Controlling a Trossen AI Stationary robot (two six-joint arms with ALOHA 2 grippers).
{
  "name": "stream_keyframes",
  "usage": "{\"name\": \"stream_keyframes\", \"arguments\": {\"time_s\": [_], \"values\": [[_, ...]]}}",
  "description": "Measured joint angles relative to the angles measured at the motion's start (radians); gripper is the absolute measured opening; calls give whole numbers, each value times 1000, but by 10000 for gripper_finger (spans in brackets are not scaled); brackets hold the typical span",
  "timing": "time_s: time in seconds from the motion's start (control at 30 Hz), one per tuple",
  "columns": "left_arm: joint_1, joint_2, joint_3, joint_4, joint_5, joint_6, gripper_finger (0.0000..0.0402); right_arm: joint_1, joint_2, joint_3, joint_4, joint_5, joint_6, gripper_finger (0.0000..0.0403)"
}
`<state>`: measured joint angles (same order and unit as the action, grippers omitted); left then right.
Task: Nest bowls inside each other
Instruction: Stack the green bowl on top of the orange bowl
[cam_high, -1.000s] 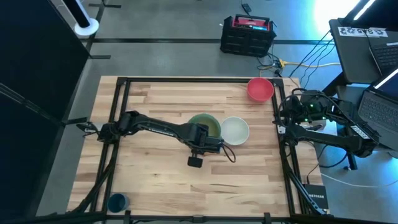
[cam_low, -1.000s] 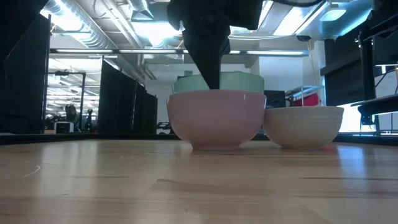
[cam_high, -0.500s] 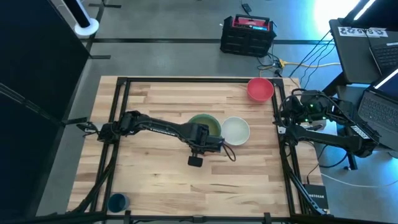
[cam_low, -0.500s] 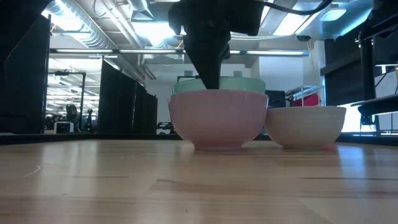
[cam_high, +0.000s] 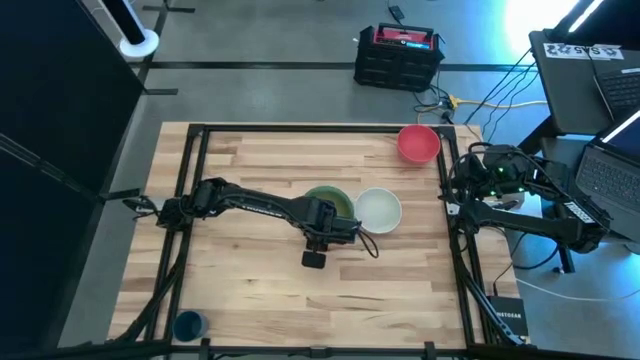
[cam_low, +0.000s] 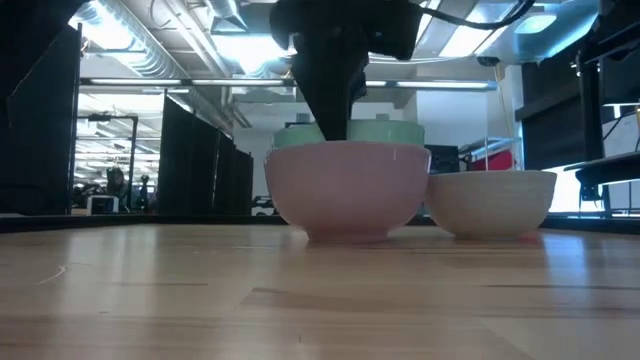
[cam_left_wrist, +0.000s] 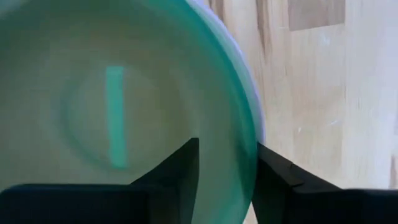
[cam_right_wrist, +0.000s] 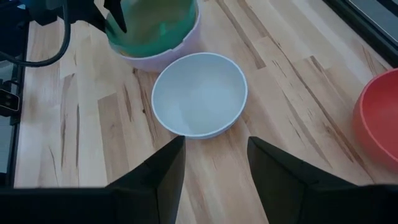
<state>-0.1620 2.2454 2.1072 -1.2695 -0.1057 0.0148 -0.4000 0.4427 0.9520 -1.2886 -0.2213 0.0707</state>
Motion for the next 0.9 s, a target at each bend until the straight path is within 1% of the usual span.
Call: {"name": "stream_keyframes", "arguments": {"time_s": [0.13,0.43,0.53,0.7,0.9], "values": [[0,-1,18,-12,3,-6,129,0,0,0,0,0,-1,159],[5,-3,36,-81,1,-4,160,0,0,0,1,1,-15,159],[5,-3,41,-116,-1,-9,163,0,0,0,1,1,-23,159],[6,-10,87,-157,-13,-35,162,0,0,0,13,1,-26,159],[-4,-99,135,-223,-84,-141,160,0,1,0,40,-3,-27,159]]}}
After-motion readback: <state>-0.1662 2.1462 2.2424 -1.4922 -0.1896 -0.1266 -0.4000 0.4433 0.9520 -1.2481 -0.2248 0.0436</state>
